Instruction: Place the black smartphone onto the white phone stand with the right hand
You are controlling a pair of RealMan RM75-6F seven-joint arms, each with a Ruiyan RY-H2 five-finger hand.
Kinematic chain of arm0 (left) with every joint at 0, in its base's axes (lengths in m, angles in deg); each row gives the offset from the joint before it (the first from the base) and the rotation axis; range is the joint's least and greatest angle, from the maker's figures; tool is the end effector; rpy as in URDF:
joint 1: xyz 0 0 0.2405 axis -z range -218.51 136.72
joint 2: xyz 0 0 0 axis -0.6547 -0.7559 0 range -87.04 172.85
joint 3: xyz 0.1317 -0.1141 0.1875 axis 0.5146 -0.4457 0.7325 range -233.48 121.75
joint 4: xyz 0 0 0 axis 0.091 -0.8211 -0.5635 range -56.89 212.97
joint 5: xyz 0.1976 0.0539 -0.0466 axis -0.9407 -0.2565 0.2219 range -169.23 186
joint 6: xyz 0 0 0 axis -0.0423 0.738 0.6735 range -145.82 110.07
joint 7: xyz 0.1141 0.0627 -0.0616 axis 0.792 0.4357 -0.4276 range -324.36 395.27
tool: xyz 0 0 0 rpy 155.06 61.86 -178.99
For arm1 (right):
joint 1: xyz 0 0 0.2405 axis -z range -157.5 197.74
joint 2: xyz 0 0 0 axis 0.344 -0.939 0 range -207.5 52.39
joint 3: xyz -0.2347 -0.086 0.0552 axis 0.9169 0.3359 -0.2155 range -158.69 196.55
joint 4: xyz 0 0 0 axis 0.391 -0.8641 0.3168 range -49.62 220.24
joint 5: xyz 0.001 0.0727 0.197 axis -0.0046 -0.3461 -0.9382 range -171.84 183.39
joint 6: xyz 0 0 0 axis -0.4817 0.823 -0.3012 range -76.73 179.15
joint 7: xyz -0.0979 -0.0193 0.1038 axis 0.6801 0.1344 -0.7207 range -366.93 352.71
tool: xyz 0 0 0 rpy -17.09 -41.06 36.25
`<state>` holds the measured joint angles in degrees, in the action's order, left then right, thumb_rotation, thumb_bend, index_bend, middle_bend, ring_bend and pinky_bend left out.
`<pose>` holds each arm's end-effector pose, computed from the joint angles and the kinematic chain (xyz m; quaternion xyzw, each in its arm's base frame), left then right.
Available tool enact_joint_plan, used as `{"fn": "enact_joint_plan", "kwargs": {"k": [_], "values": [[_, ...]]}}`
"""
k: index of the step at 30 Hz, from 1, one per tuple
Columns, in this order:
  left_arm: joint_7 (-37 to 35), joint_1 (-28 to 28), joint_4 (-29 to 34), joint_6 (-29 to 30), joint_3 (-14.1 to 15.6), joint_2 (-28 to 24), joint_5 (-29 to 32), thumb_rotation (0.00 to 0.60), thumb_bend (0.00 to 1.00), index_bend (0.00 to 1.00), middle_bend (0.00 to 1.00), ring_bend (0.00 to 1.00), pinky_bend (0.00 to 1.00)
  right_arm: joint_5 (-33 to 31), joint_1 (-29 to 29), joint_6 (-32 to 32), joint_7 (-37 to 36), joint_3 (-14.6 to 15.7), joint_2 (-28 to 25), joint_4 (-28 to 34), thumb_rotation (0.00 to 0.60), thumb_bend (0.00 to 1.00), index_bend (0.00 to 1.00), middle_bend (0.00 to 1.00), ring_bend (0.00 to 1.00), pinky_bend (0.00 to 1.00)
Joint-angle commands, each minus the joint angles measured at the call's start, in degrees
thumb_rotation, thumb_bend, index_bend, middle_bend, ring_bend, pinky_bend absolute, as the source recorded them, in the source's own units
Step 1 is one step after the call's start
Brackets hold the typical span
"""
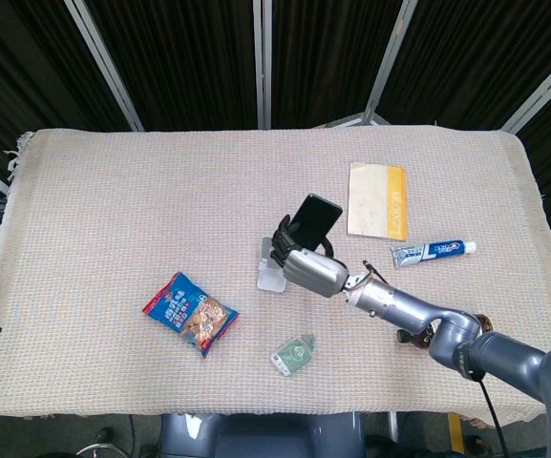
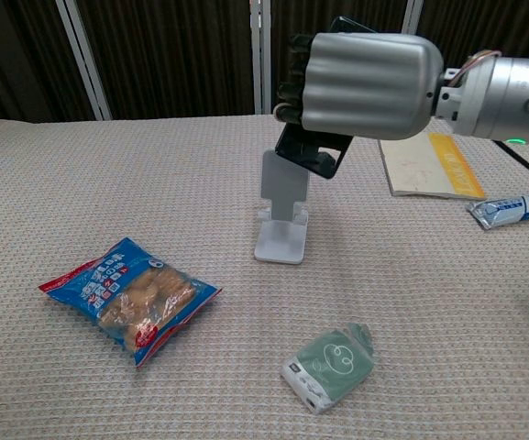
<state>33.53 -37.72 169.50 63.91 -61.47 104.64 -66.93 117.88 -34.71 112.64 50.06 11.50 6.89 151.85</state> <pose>-0.3455 0.1792 0.1850 -0.5291 -0.4310 -0.3454 0.6442 -0.0757 -0.3708 0.0158 0.7404 0.4315 0.2498 0.4507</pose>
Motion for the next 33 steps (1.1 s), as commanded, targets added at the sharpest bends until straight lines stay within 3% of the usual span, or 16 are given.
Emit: {"fn": "enact_joint_plan", "kwargs": {"k": [1, 15, 33], "values": [[0.0, 0.1, -0.3, -0.2, -0.3, 0.1, 0.6, 0.600, 0.00, 0.00, 0.00, 0.00, 0.00, -1.5, -2.0, -4.2, 6.5, -2.2, 3.4, 0.2, 0.600, 0.12, 0.49, 0.55, 0.47, 0.35], [0.0, 1.0, -1.5, -3.1, -0.3, 0.6, 2.4, 0.600, 0.00, 0.00, 0.00, 0.00, 0.00, -2.2, -4.1, -10.8, 16.1, -0.2, 8.5, -2.6, 0.600, 0.13, 0.50, 0.55, 0.47, 0.34], [0.4, 1.1, -1.7, -3.2, -0.4, 0.9, 2.7, 0.600, 0.00, 0.00, 0.00, 0.00, 0.00, -1.9, -4.5, -10.8, 17.9, 1.3, 10.4, -6.5, 0.600, 0.13, 0.50, 0.55, 0.47, 0.34]]}}
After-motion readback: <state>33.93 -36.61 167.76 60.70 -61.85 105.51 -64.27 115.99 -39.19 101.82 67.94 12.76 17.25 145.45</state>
